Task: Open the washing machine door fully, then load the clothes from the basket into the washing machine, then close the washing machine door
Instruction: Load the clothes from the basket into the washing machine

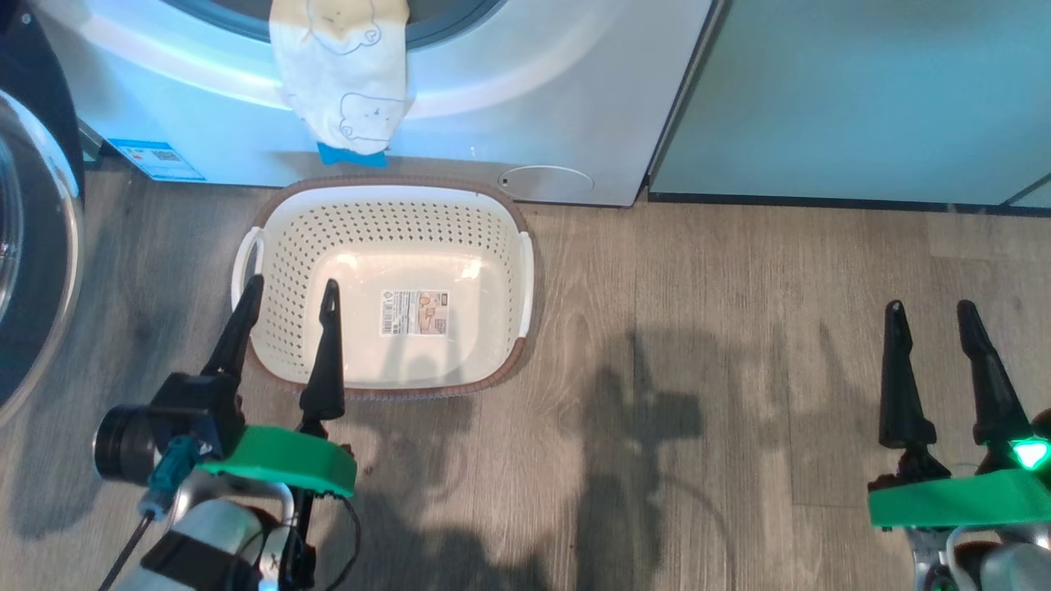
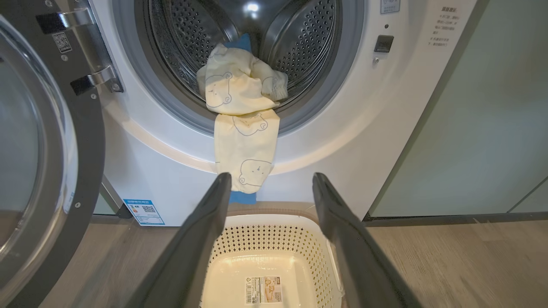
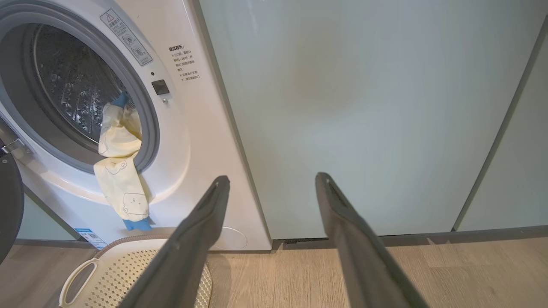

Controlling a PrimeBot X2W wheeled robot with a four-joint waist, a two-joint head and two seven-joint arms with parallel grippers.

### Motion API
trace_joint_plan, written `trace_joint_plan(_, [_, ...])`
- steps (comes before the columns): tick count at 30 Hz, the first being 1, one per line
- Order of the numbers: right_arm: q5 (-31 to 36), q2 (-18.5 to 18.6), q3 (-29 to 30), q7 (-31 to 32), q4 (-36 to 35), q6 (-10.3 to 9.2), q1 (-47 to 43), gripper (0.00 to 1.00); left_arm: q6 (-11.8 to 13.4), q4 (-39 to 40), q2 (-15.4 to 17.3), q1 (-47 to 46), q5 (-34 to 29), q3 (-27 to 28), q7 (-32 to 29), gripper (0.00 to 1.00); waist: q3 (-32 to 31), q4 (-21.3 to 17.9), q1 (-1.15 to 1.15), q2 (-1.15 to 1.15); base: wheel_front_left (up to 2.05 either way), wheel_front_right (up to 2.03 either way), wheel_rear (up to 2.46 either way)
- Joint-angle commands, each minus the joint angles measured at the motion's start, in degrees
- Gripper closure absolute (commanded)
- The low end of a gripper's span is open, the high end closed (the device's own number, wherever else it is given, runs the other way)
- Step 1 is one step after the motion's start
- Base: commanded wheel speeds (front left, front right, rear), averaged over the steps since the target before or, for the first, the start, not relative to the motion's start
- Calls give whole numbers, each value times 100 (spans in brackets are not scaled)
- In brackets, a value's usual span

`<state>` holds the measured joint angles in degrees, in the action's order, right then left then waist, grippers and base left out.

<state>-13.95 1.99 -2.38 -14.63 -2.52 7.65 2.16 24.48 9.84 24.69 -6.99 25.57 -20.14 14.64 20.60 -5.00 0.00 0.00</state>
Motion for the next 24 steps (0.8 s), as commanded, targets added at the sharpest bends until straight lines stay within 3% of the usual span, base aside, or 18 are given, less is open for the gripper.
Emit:
trace_joint_plan(1, [37, 89, -157, -37, -139, -16, 15, 0, 582, 93, 81, -42, -16, 308, 34, 0, -7, -28, 0, 0, 0, 0, 0])
trace_joint_plan(15, [-35, 94, -157, -37, -199, -16, 71, 0, 385, -328, -84, -338, -2, 320, 35, 0, 200, -89, 0, 0, 0, 0, 0])
trace_joint_plan(24, [-121, 92, -216, -37, -282, -16, 325, 0, -126, -1349, -265, -1286, 24, 263, 35, 0, 718, -249, 0, 0, 0, 0, 0])
